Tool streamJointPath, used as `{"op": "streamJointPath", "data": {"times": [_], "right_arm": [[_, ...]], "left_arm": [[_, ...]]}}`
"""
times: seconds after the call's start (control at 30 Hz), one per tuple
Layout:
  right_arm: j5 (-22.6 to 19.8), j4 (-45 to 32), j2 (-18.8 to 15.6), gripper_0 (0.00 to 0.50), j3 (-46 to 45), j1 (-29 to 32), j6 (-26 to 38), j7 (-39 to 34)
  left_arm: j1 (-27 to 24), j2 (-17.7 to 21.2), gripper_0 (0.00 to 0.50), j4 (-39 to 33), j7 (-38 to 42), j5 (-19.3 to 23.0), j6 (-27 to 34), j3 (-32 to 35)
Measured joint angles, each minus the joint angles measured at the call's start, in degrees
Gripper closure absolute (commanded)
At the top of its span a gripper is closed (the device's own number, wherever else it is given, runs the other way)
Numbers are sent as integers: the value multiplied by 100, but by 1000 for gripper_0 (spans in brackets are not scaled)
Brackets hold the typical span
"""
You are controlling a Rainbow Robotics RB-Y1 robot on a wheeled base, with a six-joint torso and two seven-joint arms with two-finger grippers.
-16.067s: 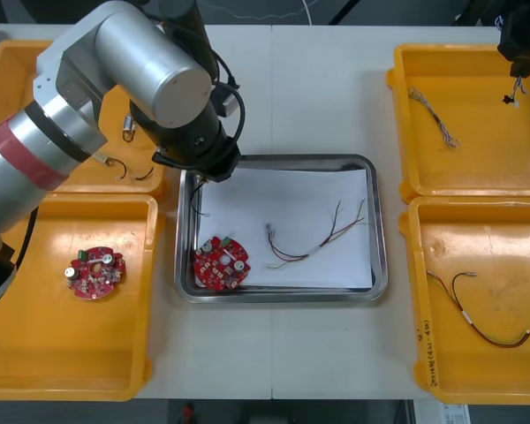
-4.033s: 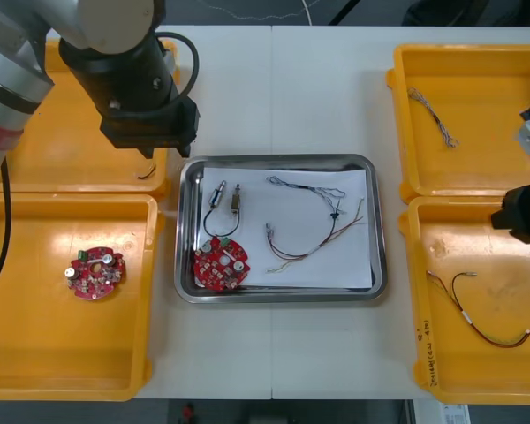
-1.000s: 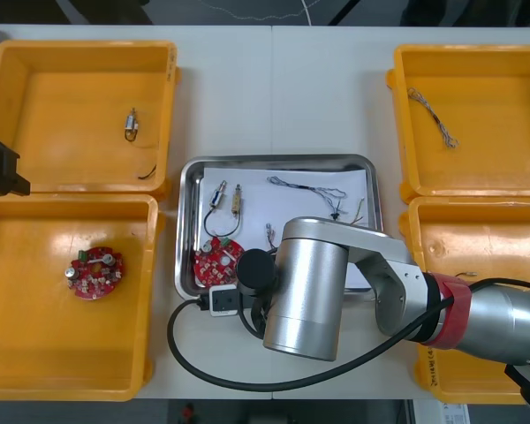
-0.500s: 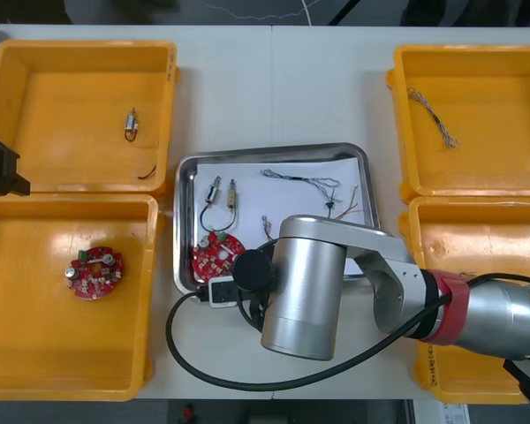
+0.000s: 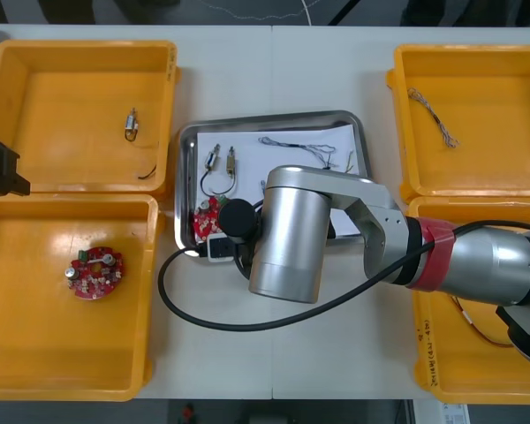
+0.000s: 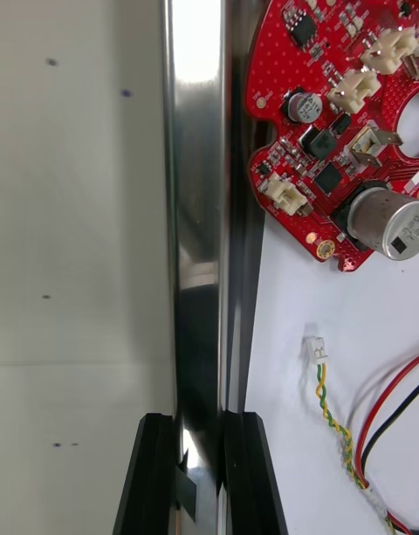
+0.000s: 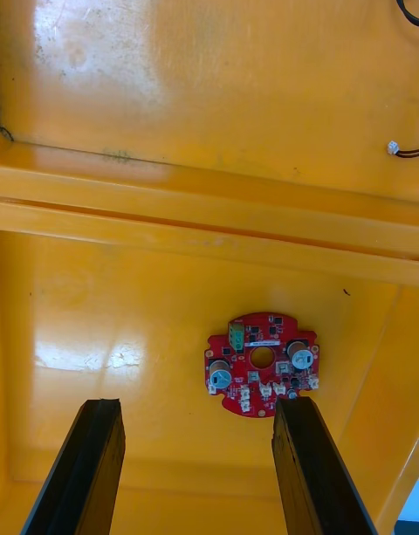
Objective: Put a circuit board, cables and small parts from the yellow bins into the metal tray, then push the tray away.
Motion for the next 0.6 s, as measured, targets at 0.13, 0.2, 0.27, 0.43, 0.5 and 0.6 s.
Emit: {"op": "streamJointPath", "data": {"times": [0.13, 0.2, 0.27, 0.43, 0.5, 0.6], "right_arm": [[-3, 242, 1, 500, 4, -223, -48, -48], [-5, 381, 3, 500, 9, -347, -66, -48], [-7, 513, 6, 500, 10, -456, -127, -48], [-15, 809, 43, 500, 10, -627, -368, -49], [-29, 972, 83, 500, 10, -694, -482, -49], [-151, 1248, 166, 500, 11, -832, -568, -49]], "left_arm": [[0, 0, 0, 0, -1, 0, 0, 0], [0, 0, 0, -1, -1, 0, 0, 0], [0, 0, 0, -1, -2, 0, 0, 0], [0, 0, 0, -1, -3, 0, 0, 0], [0, 0, 0, -1, -3, 0, 0, 0], [0, 0, 0, -2, -4, -1, 0, 0]]}}
